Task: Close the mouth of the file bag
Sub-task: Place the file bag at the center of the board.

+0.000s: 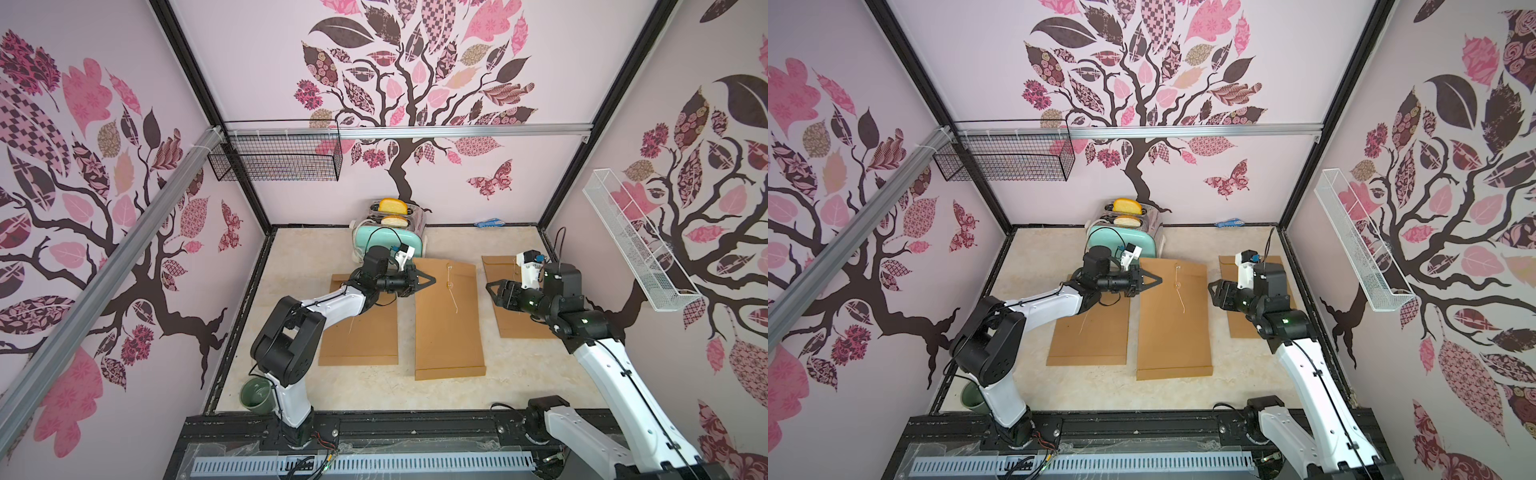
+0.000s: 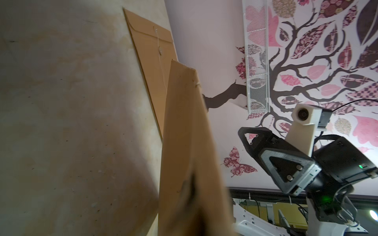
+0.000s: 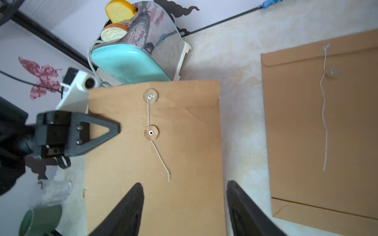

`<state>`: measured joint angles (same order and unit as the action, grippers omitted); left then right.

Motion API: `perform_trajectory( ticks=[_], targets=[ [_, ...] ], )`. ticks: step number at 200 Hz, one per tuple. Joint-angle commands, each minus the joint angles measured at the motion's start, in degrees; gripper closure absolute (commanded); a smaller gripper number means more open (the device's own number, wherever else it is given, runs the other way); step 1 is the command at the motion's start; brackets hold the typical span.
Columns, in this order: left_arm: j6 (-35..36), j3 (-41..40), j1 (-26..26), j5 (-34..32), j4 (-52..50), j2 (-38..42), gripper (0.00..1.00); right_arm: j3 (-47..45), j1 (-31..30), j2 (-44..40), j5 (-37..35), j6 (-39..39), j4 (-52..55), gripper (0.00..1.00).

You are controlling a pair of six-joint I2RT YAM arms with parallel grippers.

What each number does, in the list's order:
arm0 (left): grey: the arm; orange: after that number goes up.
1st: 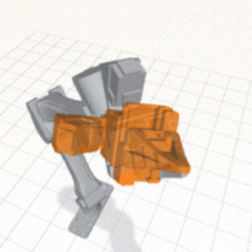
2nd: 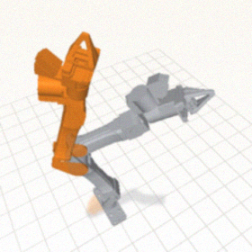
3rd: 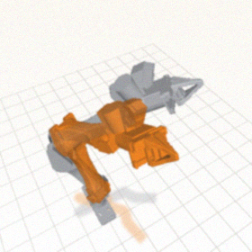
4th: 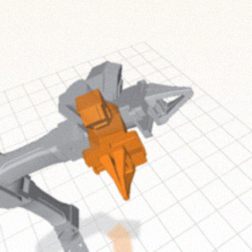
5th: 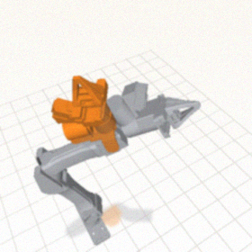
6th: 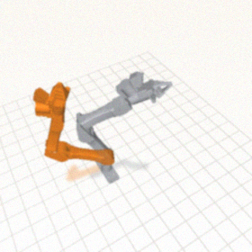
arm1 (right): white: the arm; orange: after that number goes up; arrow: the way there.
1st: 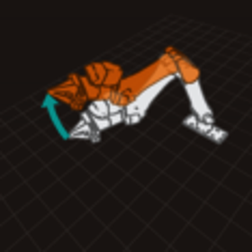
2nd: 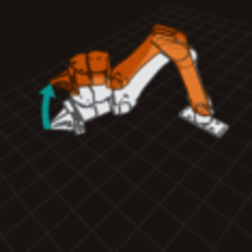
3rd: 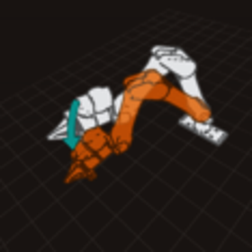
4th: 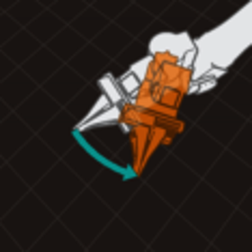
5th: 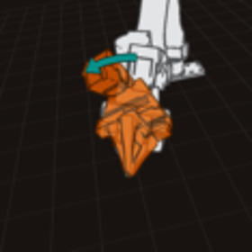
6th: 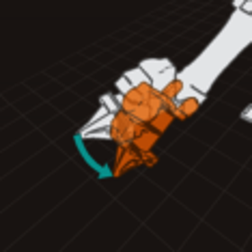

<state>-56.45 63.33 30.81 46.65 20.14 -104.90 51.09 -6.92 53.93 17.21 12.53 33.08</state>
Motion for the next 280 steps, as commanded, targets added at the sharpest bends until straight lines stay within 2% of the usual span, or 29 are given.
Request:
perform_trajectory(
  ticks=[1, 36, 57, 69, 87, 109, 150, 212, 232, 242, 261, 269, 280],
  targets=[
    [7.7, 2.3, -0.3, -0.2, -6.0, -2.7, 0.99, -1.7, 0.3, 3.5, -3.0, 1.2, -5.7, 0.29],
    [12.4, 6.8, -0.3, -3.5, -12.4, -10.9, 0.78, -5.9, 0.4, 12.9, -0.4, 3.1, -12.0, 0.28],
    [13.6, 8.0, -0.3, -7.0, -15.3, -12.9, 0.68, -6.7, 0.5, 17.0, -0.4, 2.6, -13.3, 0.28],
    [16.6, 9.9, -0.2, -9.2, -20.2, -13.4, 0.52, -7.0, 0.4, 18.4, -0.4, 2.4, -13.6, 0.28],
    [19.0, 12.9, 0.2, -12.6, -27.3, -14.0, 0.21, -7.0, 0.5, 20.6, 0.3, 2.3, -14.0, 0.28],
    [21.3, 15.2, 1.2, -21.4, -36.3, -12.8, 0.03, -6.2, 0.5, 23.8, 0.8, 1.7, -13.4, 0.27],
    [23.3, 19.6, 2.5, -29.6, -47.0, -12.4, 0.02, -5.5, 0.4, 27.5, 2.4, 2.2, -13.9, 0.27],
    [23.8, 19.0, 3.0, -37.3, -53.3, -2.3, 0.02, -4.8, 0.6, 21.1, 0.4, 1.8, -13.1, 0.25],
    [22.3, 16.3, 3.8, -35.8, -50.2, 2.1, 0.02, -3.3, 1.1, 18.3, -0.7, 2.4, -12.0, 0.23],
    [20.5, 13.6, 4.6, -33.5, -44.1, 4.6, 0.02, -1.6, 2.3, 18.0, -0.5, 1.9, -10.8, 0.23],
    [14.4, 7.5, 6.2, -26.7, -28.9, 8.1, 0.03, 1.1, 7.8, 18.7, 3.0, 1.9, -9.3, 0.23],
    [13.5, 6.8, 6.6, -25.8, -27.3, 8.8, 0.03, 2.5, 10.3, 19.0, 3.4, 2.4, -8.0, 0.22],
    [14.7, 6.2, 7.3, -27.7, -27.8, 10.8, 0.03, 4.3, 12.6, 19.0, 4.3, 1.5, -6.6, 0.21]
  ],
)
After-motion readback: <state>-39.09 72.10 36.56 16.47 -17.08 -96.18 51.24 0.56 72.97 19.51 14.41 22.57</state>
